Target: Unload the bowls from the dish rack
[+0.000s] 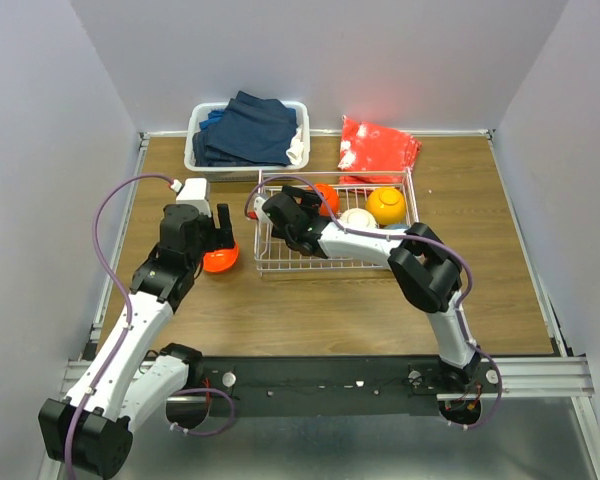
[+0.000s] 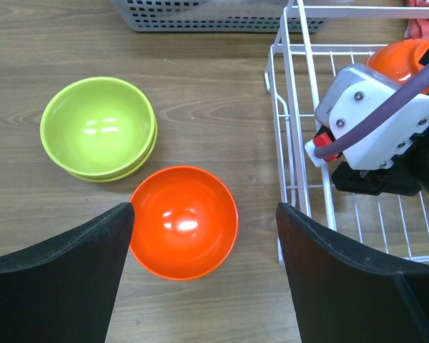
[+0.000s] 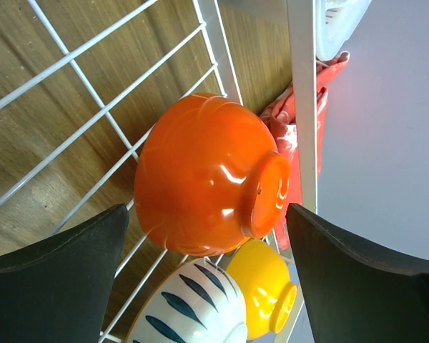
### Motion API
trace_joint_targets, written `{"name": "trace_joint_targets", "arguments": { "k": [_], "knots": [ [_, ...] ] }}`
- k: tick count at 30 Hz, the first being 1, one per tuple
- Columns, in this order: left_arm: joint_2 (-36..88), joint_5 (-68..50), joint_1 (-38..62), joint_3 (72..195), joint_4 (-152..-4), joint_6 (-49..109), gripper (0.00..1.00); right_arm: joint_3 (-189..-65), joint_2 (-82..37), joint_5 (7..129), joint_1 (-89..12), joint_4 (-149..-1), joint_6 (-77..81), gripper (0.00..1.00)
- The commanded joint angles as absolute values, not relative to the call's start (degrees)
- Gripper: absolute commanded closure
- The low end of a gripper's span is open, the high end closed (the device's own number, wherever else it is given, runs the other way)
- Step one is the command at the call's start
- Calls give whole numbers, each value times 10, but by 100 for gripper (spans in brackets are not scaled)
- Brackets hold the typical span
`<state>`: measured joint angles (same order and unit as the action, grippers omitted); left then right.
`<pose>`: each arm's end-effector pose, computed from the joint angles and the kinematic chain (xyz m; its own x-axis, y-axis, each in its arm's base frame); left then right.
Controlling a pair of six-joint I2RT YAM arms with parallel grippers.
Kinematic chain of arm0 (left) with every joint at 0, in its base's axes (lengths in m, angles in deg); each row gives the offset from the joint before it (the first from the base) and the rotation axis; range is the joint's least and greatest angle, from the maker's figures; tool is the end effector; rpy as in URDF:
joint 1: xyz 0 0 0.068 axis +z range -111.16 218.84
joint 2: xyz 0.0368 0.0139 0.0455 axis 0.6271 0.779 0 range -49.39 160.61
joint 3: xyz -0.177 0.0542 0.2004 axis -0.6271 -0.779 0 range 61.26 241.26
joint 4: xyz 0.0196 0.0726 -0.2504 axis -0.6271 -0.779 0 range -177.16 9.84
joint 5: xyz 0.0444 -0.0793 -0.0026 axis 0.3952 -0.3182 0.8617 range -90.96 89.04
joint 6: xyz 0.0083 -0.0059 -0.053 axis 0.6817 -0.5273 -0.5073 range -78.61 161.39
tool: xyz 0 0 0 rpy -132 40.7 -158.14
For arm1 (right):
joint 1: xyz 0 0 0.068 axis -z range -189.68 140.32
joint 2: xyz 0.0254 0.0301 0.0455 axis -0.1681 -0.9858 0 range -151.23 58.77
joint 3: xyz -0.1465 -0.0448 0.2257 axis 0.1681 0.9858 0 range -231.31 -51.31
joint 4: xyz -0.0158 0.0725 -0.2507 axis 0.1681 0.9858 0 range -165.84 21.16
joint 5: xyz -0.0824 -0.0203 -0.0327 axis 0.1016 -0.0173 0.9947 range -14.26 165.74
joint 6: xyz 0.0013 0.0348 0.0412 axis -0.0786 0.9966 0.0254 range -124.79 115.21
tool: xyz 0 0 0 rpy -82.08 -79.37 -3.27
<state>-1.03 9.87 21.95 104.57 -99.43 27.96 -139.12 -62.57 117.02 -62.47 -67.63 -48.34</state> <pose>0.1868 -0.0496 0.3041 -0.4115 -0.1135 -0.9043 0.0266 0.9903 -0.1364 0.3028 0.3601 0.1866 -0.0846 -0.9675 -0.2383 -0.4953 0.2484 -0.8325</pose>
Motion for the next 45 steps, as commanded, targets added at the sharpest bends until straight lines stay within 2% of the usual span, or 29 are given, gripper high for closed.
{"name": "trace_joint_targets", "arguments": {
  "k": [1, 20, 45],
  "knots": [
    [-3, 86, 224, 1041, -975, 287, 11, -1381, -617, 1146, -624, -613, -470, 0],
    [-5, 87, 224, 1040, -972, 288, 11, -1358, -558, 1144, -623, -623, -471, 0],
    [-22, 84, 224, 1037, -973, 287, 11, -1312, -630, 1167, -606, -737, -501, 2]
  ]
}}
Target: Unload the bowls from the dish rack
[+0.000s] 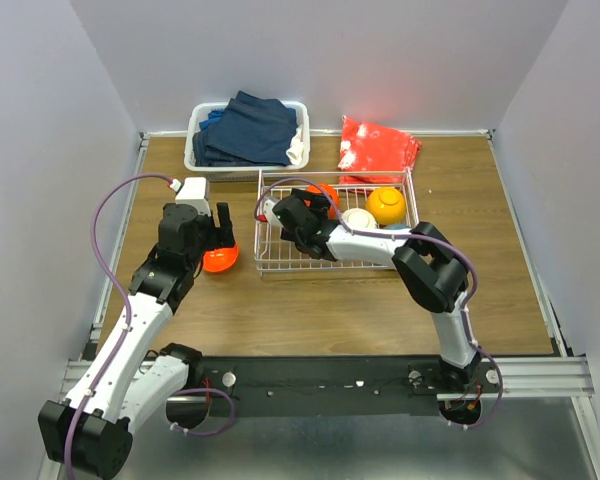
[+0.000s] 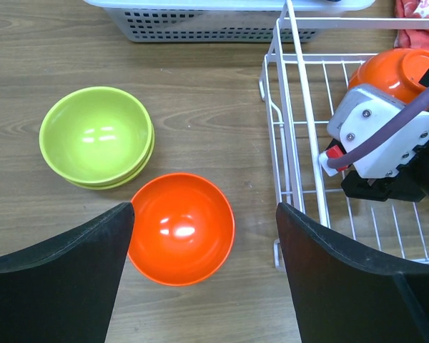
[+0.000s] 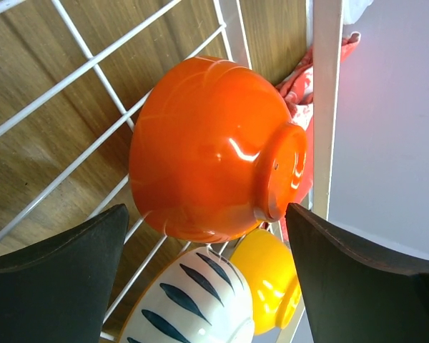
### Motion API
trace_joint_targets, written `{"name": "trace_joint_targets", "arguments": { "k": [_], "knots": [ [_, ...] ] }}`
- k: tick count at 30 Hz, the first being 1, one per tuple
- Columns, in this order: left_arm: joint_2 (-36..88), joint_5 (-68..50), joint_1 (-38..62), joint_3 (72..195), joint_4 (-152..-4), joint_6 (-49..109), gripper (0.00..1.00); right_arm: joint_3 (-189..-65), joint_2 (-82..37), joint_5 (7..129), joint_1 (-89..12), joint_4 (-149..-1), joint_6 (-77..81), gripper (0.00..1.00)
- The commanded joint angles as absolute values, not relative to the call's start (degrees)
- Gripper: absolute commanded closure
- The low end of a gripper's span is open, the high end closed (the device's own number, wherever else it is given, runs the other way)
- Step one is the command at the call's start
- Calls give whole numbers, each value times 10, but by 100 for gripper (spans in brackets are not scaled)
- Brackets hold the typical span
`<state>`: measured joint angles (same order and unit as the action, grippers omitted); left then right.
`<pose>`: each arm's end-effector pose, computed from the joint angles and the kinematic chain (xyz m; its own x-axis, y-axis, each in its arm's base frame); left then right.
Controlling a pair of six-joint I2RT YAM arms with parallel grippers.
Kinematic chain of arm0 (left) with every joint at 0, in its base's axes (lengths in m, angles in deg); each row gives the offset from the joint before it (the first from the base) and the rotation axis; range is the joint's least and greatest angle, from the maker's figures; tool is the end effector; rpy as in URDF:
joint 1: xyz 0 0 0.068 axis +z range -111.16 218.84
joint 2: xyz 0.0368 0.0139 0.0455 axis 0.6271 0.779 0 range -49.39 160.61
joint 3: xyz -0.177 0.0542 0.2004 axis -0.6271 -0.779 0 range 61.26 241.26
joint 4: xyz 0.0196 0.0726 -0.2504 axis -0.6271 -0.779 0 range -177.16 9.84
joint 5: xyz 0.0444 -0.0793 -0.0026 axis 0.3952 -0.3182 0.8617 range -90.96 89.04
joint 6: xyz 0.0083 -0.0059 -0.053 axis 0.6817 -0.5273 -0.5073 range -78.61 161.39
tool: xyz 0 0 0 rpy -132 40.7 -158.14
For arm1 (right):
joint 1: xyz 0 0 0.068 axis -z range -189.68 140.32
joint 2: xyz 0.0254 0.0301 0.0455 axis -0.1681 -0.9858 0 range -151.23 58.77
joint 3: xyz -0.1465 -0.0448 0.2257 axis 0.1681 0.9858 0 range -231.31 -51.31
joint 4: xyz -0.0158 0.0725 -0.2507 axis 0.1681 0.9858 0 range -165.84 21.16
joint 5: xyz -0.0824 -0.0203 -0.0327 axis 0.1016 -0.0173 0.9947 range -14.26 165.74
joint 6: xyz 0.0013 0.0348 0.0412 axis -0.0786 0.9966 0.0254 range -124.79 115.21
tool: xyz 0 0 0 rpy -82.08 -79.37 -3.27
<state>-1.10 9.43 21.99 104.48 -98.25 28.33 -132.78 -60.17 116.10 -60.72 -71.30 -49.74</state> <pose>0.1874 -0.0500 0.3058 -0.3952 -0.1126 -0.9117 0.0380 0.9896 -0.1387 0.3032 0.3385 0.1754 -0.0930 -0.9711 -0.2198 -0.5024 0.2364 -0.8317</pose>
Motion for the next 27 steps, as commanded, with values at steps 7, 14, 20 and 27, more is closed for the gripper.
{"name": "trace_joint_targets", "arguments": {
  "k": [7, 14, 20, 27],
  "knots": [
    [-25, 84, 224, 1037, -974, 287, 11, -1306, -619, 1177, -606, -780, -505, 17],
    [-28, 83, 224, 1036, -973, 286, 11, -1297, -582, 1178, -606, -808, -494, 33],
    [-33, 82, 224, 1036, -974, 286, 11, -1301, -554, 1173, -607, -816, -477, 42],
    [-38, 80, 224, 1036, -974, 285, 11, -1315, -536, 1167, -606, -805, -447, 50]
  ]
}}
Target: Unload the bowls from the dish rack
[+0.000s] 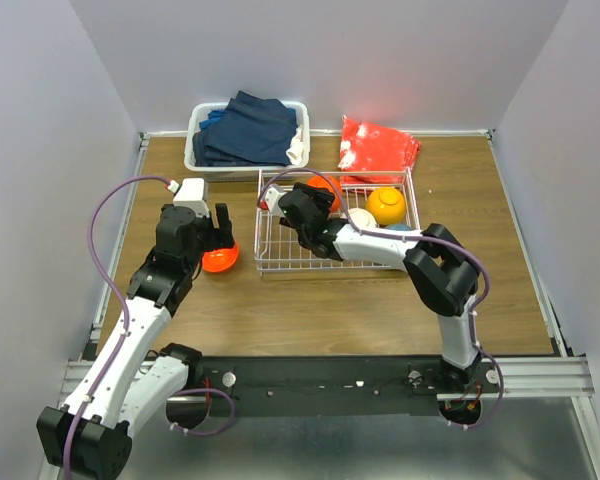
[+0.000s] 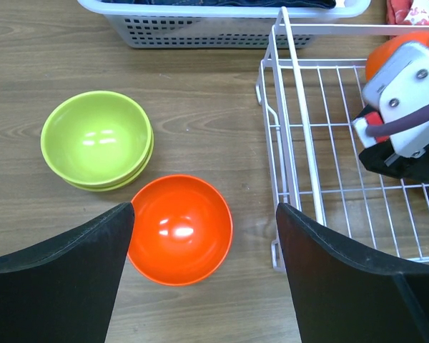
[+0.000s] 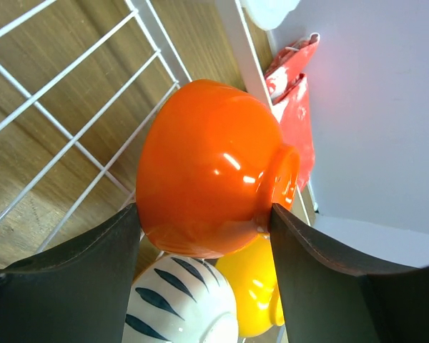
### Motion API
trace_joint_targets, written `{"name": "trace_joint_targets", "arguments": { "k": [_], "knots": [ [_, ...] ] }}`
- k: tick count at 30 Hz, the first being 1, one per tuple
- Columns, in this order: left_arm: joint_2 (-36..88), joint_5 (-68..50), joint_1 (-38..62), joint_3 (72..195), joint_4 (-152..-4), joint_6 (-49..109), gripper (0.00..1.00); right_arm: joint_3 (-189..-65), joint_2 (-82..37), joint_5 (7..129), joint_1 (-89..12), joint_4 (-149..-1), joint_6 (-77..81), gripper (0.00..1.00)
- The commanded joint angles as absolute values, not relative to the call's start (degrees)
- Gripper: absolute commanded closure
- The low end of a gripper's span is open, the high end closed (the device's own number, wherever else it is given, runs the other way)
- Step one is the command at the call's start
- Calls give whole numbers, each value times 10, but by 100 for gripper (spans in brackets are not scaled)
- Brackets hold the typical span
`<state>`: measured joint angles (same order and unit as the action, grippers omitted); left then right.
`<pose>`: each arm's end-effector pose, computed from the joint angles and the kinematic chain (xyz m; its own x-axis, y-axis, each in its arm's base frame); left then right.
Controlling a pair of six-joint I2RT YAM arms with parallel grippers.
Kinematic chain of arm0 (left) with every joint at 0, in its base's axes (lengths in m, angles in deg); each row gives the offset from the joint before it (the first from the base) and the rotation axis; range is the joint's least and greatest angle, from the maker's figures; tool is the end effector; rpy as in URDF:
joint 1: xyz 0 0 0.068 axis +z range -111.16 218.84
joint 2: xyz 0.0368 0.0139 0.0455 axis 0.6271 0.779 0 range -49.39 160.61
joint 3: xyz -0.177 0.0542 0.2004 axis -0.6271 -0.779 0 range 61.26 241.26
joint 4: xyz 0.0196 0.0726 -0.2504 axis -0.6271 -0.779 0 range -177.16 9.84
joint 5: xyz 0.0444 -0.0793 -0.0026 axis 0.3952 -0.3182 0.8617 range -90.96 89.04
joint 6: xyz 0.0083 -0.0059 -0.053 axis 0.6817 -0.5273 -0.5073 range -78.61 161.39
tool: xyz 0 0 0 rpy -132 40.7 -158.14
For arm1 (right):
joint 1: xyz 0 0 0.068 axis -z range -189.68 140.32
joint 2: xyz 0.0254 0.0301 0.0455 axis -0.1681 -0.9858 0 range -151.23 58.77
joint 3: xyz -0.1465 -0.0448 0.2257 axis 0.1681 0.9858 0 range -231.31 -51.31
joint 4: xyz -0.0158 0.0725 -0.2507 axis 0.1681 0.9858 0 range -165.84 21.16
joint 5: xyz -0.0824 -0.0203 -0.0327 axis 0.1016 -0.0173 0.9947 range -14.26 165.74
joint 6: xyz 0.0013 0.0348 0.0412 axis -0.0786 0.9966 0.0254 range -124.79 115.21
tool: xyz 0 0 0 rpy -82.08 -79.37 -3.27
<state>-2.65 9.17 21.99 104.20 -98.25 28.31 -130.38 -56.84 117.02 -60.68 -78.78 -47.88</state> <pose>0.1824 -0.0486 0.3087 -0.3767 -0.1187 -0.9187 0.0449 0.9882 -0.1462 0.3017 0.3355 0.1981 -0.0916 -0.9288 -0.3590 -0.4118 0.3636 -0.8356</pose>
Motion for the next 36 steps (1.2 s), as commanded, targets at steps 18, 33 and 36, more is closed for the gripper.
{"name": "trace_joint_targets", "arguments": {
  "k": [18, 33, 36],
  "knots": [
    [-43, 6, 224, 1032, -954, 284, 11, -1306, -386, 961, -577, -707, -141, 53],
    [-4, -120, 224, 1034, -867, 197, 10, -1146, -219, 692, -476, -840, 118, 53],
    [14, -140, 223, 1036, -833, 158, 10, -1120, -195, 653, -468, -874, 155, 53]
  ]
}}
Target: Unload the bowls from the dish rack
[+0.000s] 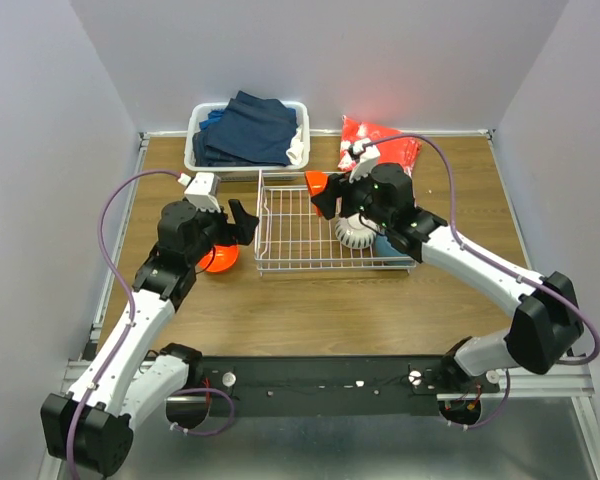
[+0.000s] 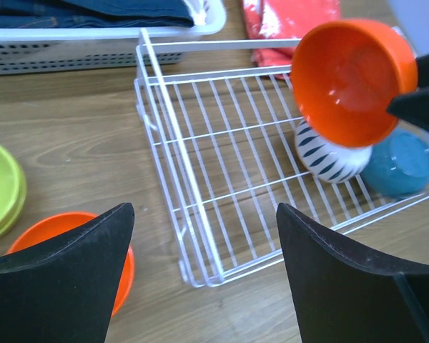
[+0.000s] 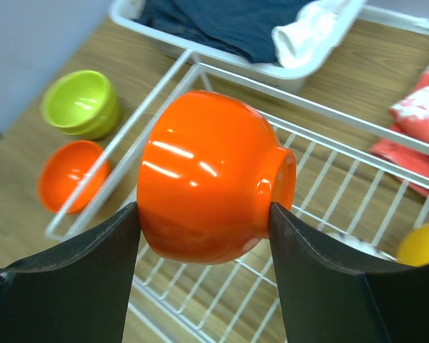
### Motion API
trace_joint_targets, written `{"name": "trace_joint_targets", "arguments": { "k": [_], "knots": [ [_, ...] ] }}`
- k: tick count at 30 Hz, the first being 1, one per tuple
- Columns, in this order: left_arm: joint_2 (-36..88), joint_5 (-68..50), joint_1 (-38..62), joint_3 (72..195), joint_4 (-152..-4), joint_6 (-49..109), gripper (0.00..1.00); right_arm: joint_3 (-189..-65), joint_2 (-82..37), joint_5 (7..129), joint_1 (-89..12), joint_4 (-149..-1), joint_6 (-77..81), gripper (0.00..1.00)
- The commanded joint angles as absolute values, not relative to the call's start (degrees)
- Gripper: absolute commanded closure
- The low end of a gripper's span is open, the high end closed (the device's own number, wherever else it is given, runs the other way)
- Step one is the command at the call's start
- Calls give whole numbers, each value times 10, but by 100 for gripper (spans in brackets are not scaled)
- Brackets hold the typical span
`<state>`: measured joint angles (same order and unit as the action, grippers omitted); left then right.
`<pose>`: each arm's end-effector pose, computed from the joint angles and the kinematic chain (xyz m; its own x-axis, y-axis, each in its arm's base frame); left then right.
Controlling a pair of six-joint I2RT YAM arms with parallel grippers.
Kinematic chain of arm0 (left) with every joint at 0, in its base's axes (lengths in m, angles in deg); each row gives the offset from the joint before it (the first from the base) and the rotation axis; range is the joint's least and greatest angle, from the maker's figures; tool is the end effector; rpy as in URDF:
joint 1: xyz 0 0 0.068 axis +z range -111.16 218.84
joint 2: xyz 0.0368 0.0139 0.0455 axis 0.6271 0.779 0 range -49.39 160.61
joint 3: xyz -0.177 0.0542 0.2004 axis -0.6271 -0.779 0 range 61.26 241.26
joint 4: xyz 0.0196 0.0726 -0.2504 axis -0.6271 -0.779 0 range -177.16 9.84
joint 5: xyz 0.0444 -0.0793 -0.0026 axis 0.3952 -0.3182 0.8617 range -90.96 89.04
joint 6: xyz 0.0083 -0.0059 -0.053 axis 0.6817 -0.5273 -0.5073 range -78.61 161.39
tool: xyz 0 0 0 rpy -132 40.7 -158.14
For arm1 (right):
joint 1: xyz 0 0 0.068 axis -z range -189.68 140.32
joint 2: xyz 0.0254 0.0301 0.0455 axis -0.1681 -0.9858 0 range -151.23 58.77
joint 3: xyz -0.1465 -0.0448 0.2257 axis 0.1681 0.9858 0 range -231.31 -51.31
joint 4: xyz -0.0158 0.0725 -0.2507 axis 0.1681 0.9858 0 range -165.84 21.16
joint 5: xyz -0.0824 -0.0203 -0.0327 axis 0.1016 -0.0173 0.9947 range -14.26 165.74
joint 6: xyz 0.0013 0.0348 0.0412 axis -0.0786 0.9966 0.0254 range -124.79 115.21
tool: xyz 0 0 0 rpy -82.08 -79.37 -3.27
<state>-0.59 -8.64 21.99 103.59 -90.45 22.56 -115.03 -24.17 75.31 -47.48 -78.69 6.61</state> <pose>0.1909 -0.0627 0.3126 -0.3934 -0.2151 -0.8938 0.2986 0.8896 -0.3456 0.2714 0.2110 0.3206 -0.3406 -0.0139 -0.9401 -0.5623 0.8044 0.1918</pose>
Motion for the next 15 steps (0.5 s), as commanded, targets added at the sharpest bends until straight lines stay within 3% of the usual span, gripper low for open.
{"name": "trace_joint_targets", "arguments": {
  "k": [1, 15],
  "knots": [
    [18, -145, 223, 1036, -823, 148, 10, -1114, -190, 647, -465, -890, 165, 53],
    [98, -141, 174, 1039, -683, 64, 17, -1021, -180, 512, -461, -1098, 340, 53]
  ]
}}
